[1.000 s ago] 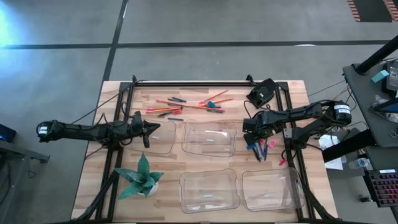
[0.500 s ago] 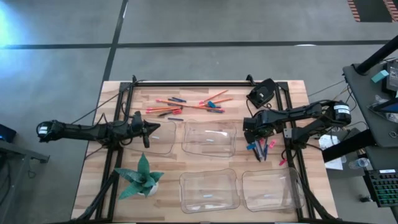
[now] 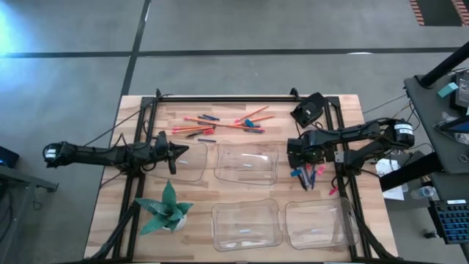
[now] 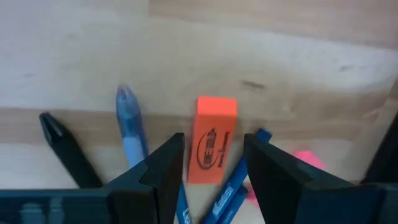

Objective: Sort crayons/erasers/pens/pencils in bins
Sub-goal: Put the orange eraser into the bottom right transparent bin

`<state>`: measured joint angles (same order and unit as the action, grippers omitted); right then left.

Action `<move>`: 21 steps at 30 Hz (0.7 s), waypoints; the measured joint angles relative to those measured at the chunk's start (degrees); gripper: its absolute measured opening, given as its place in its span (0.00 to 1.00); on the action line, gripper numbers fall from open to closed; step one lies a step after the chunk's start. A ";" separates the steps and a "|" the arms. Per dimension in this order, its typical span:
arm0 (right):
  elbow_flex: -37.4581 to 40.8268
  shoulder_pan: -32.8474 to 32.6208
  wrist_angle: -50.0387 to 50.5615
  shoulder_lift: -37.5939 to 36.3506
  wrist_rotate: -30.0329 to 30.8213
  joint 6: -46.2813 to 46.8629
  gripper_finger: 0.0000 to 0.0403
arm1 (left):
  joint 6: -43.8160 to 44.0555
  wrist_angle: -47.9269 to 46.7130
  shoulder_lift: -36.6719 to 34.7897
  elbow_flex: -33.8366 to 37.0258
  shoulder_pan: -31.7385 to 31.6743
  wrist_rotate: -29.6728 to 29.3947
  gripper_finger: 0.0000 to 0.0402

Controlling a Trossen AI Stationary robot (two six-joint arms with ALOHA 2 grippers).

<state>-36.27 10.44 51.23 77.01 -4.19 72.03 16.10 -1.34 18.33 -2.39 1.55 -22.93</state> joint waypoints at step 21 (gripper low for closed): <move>0.87 -0.02 -3.87 0.00 2.51 -7.10 0.17 | 0.00 0.00 0.00 0.00 -0.01 -0.01 0.00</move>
<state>-35.40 10.41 47.36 77.01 -1.68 64.93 16.10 -1.34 18.33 -2.39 1.54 -22.94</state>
